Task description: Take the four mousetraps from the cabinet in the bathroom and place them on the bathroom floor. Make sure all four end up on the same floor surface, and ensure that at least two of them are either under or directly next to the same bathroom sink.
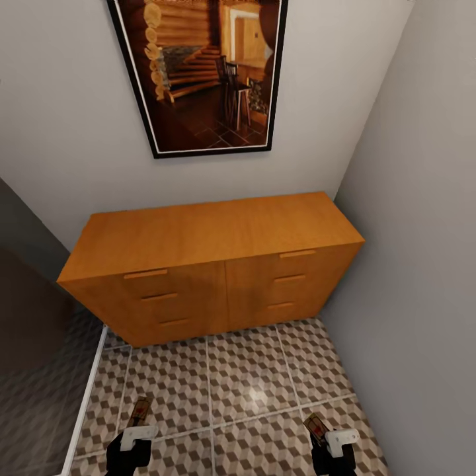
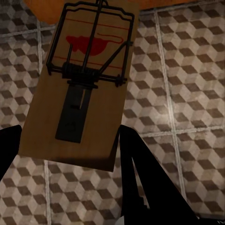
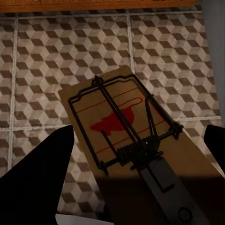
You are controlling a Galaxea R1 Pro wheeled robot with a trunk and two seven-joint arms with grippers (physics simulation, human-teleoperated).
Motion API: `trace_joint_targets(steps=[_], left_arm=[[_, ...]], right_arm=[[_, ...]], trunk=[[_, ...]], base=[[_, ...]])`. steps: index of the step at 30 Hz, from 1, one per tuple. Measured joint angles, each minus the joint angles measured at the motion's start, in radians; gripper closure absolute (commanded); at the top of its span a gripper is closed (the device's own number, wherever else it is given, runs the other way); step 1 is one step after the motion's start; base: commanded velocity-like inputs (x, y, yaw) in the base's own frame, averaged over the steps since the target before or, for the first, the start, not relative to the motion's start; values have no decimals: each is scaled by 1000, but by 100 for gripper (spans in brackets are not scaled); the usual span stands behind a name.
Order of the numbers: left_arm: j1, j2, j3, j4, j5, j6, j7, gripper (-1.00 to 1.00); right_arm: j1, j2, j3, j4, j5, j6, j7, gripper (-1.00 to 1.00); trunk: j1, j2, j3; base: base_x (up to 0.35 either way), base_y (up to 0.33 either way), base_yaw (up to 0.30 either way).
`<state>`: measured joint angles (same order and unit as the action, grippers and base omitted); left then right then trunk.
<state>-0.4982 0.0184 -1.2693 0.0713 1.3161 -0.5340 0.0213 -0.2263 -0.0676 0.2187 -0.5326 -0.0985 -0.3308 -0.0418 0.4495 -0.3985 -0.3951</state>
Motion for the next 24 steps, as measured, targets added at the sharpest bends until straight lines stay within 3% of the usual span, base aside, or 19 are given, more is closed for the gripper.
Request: trace_joint_targets(steps=[24], left_arm=[[0, -6, 0, 0, 0, 0, -1, 100]], right_arm=[[0, -1, -1, 0, 0, 0, 0, 100]], trunk=[[0, 0, 23]], base=[[0, 0, 0]])
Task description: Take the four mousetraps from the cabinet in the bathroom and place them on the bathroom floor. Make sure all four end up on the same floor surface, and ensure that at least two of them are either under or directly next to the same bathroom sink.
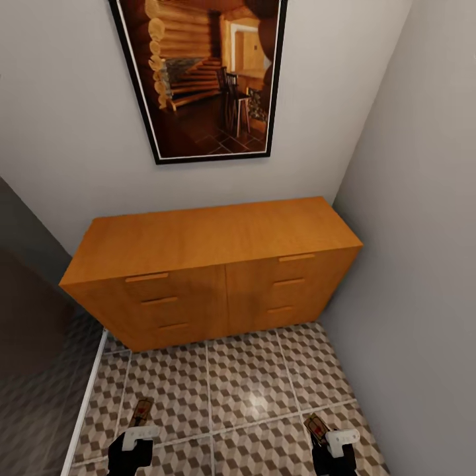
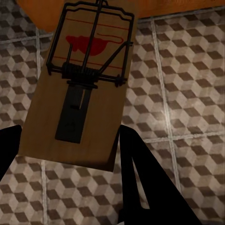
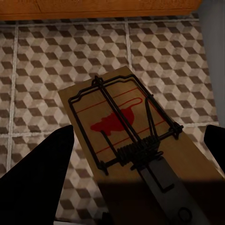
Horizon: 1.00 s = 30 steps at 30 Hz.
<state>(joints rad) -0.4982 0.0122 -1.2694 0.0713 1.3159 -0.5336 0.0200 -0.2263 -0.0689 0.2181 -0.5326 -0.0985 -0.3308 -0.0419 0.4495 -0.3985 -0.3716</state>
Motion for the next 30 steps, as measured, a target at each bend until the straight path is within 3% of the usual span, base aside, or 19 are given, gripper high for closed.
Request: trace_joint_targets(steps=[30], left_arm=[[0, 2, 1, 0, 1, 0, 3, 100]], right_arm=[[0, 0, 0, 0, 0, 0, 0, 100]], trunk=[[0, 0, 31]], base=[[0, 0, 0]])
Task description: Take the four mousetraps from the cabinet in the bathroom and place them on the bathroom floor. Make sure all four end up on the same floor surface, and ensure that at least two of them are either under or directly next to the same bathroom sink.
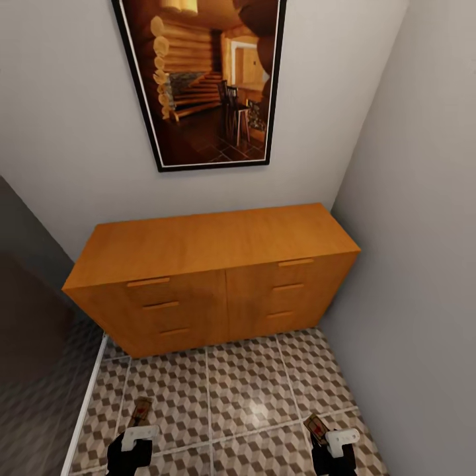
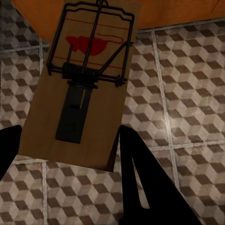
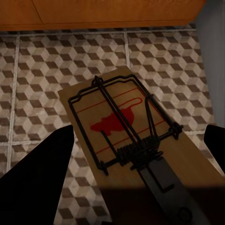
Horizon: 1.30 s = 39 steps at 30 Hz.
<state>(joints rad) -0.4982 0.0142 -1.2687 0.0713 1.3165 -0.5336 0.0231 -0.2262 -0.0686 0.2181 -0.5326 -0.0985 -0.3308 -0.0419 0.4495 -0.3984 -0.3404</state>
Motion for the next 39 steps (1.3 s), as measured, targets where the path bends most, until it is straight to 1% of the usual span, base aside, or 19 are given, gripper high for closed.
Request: trace_joint_targets(steps=[2, 6, 8, 21, 27, 39], left_arm=[[0, 6, 1, 1, 1, 0, 0, 100], [0, 29, 1, 1, 1, 0, -1, 100], [0, 34, 0, 1, 0, -1, -2, 100], [0, 35, -1, 0, 0, -2, -2, 100], [0, 35, -1, 0, 0, -2, -2, 100], [0, 35, -1, 0, -1, -2, -2, 100]], right_arm=[[0, 0, 0, 0, 0, 0, 0, 100], [0, -1, -1, 0, 0, 0, 0, 100], [0, -1, -1, 0, 0, 0, 0, 100], [0, -2, -1, 0, 0, -1, 0, 100], [0, -1, -17, 0, 1, 0, 0, 100], [0, 0, -21, 0, 1, 0, 0, 100]], trunk=[[0, 0, 2], [0, 0, 6], [0, 0, 8], [0, 0, 22], [0, 0, 28], [0, 0, 37]], base=[[0, 0, 0], [0, 0, 0], [0, 0, 0], [0, 0, 0], [0, 0, 0], [0, 0, 0]])
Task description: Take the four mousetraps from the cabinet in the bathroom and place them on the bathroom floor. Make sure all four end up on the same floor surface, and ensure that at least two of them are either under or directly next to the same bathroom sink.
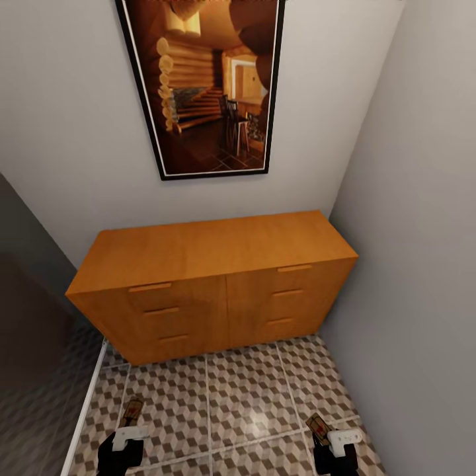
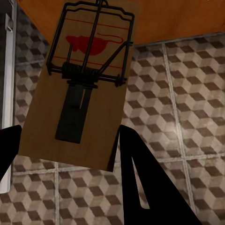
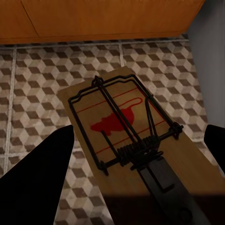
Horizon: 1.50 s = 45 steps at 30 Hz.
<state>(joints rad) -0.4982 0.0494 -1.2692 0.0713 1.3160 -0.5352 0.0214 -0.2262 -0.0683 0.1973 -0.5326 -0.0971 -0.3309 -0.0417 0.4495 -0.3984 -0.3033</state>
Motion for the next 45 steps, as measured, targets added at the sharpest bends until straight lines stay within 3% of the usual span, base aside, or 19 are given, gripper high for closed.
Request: trace_joint_targets(steps=[45], left_arm=[[0, 0, 0, 0, 0, 0, 0, 100]], right_arm=[[0, 1, 0, 0, 0, 0, 0, 100]], trunk=[[0, 0, 27]], base=[[0, 0, 0]])
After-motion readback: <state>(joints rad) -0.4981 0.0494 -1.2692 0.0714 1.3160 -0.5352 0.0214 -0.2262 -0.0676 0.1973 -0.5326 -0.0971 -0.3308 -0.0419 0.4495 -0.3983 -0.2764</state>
